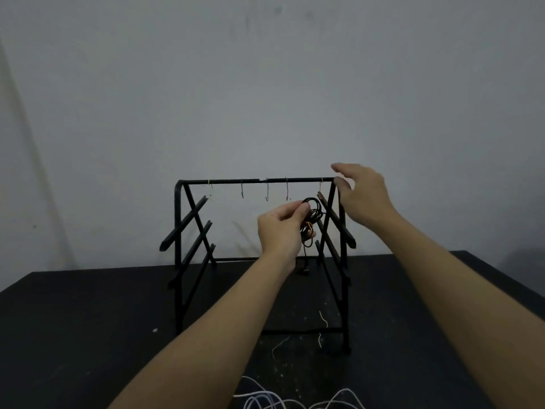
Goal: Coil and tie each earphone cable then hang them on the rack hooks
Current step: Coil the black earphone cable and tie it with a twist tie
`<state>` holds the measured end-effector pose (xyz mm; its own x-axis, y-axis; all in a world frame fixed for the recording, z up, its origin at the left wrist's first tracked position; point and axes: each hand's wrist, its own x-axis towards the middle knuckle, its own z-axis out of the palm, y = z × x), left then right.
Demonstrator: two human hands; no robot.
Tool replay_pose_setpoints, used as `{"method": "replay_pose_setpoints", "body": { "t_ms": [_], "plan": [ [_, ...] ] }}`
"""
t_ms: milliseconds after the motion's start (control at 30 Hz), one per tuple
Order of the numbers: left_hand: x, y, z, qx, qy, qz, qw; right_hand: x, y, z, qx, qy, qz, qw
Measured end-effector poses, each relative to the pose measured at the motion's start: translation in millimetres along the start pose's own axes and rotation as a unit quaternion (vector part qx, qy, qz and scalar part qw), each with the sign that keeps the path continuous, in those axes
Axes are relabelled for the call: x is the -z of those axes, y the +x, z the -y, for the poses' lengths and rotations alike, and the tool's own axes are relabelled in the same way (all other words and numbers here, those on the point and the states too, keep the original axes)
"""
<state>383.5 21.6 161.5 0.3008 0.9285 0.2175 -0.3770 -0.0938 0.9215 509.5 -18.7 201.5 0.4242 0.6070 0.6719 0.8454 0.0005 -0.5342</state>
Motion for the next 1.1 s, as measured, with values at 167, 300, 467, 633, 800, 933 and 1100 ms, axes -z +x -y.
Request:
{"method": "replay_pose_setpoints", "body": {
  "t_ms": [167, 300, 467, 633, 800, 933, 1100],
  "plan": [
    [-17, 20, 10, 0.006, -0.001, -0.025, 1.000, -7, 32, -12, 0.013, 0.014, 0.125, 0.992],
    [-24, 27, 14, -0.001, 0.005, -0.029, 1.000, -4, 42, -16, 0.021, 0.013, 0.122, 0.992],
    [-33, 36, 20, -0.012, 0.013, -0.050, 0.999, 0, 48, -14, -0.002, 0.033, 0.131, 0.991],
    [-36, 46, 27, -0.020, 0.017, -0.084, 0.996, 3, 52, -11, -0.004, 0.016, 0.172, 0.985],
    [-35, 54, 37, -0.025, 0.051, -0.086, 0.995, 1, 57, -12, -0.002, 0.002, 0.195, 0.981],
    [-30, 59, 48, -0.040, 0.093, -0.072, 0.992, -2, 56, -13, 0.000, 0.002, 0.206, 0.979],
    [-16, 55, 58, -0.063, 0.217, 0.016, 0.974, -2, 40, -16, -0.005, 0.007, 0.173, 0.985]
  ]
}}
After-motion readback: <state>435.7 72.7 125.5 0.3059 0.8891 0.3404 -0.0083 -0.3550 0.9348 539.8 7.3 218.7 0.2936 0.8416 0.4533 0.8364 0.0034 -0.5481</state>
